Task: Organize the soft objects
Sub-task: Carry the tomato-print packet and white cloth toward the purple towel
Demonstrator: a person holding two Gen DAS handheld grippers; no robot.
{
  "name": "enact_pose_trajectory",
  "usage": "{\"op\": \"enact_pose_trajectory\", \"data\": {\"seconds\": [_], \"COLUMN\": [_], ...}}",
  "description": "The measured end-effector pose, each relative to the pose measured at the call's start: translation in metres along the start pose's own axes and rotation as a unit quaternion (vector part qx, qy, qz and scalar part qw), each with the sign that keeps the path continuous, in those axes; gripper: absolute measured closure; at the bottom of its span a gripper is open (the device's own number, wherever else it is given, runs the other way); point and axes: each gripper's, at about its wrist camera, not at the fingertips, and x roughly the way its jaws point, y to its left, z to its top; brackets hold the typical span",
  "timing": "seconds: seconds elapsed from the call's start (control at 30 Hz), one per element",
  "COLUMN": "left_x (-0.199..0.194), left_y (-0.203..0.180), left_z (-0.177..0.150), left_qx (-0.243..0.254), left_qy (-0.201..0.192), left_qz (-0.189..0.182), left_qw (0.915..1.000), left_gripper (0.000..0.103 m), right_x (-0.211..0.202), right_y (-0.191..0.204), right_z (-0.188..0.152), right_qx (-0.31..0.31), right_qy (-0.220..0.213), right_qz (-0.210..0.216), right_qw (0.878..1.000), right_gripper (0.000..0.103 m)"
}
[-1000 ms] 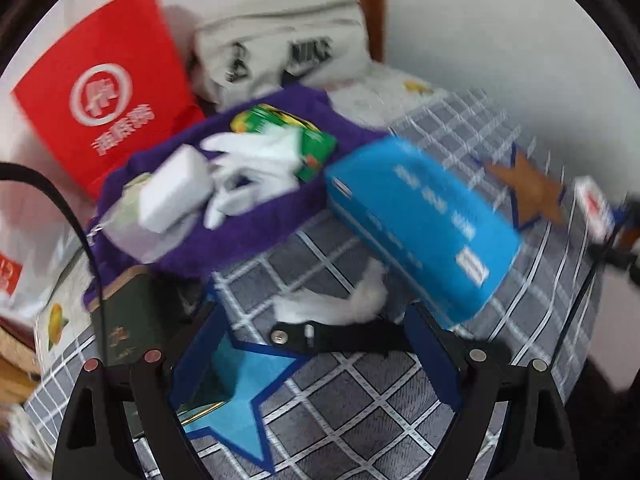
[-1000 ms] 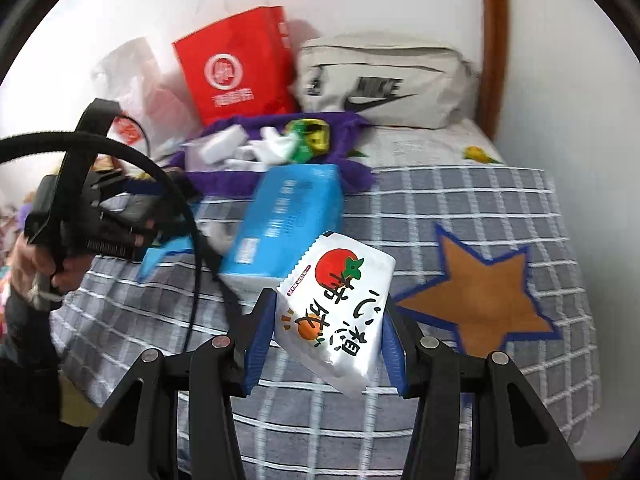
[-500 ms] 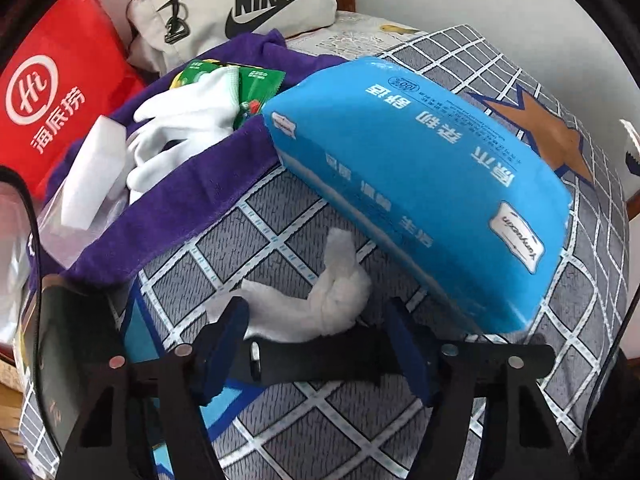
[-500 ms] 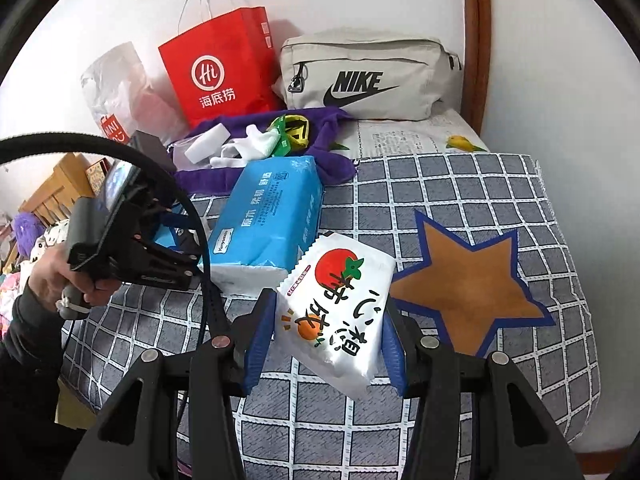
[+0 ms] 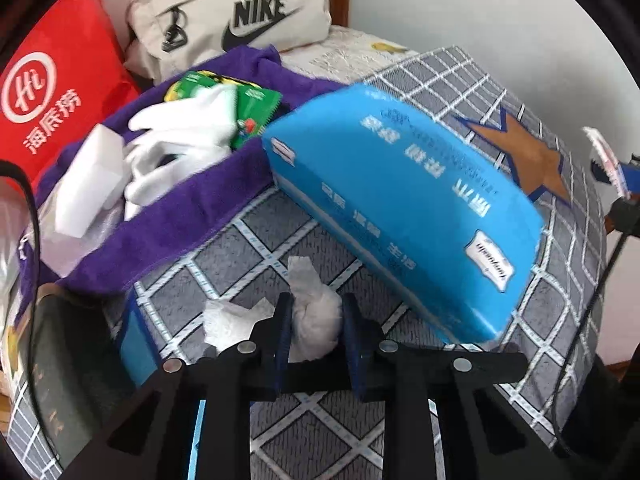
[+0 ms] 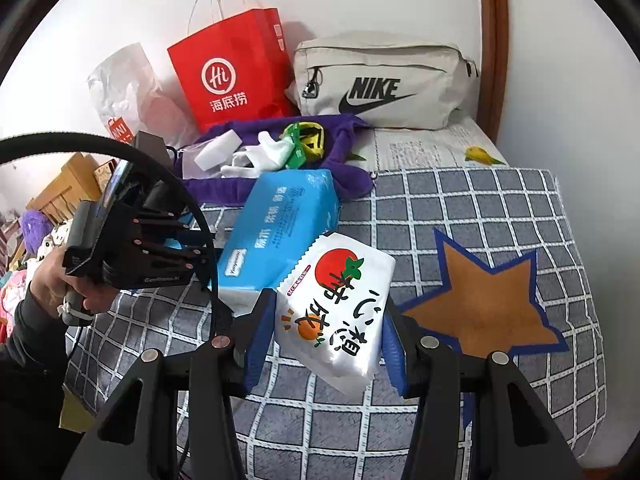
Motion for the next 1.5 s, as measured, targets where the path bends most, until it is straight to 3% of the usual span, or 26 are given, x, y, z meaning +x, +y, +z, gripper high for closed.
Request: {"op": "enact_pose_trajectory", "data": {"seconds": [0.1, 0.47, 0.77, 1.17, 1.5], "left_x": [-0.014, -0.083, -0.123, -0.134, -0.125], "left_y": [0.006, 0.034, 0.049, 0.083, 0.143], "left_z": [0.000, 0.000, -0.001, -0.005, 0.007], "left_qx": [-0.012, -0.080, -0.107, -0.162, -0.214], "left_qy": [-0.014, -0.080, -0.121, -0.149, -0.167], "left_qz": [-0.001, -0.023, -0.019, -0.012, -0.005], "left_qw": [0.9998, 0.9933, 0.9867, 0.9754, 0.9624], "left_gripper": [0.080, 0.080, 0.080, 0.080, 0.080], "right_x": [0.000, -0.013, -0.014, 0.027, 0.065], "right_y": [0.008, 0.041, 0.060, 0.060, 0.059], "right_z": [0.004, 0.021, 0.036, 0.086, 0.161], "right_qx": [-0.015, -0.058, -0.074, -0.074, -0.060], "right_qy": [0.000, -0.021, -0.033, -0.016, -0.033], "right_qz": [-0.015, 0.006, 0.031, 0.070, 0.075], "right_qw": [1.000, 0.998, 0.996, 0.995, 0.995], "right_gripper": [0.054, 0.054, 0.054, 0.054, 0.054]}}
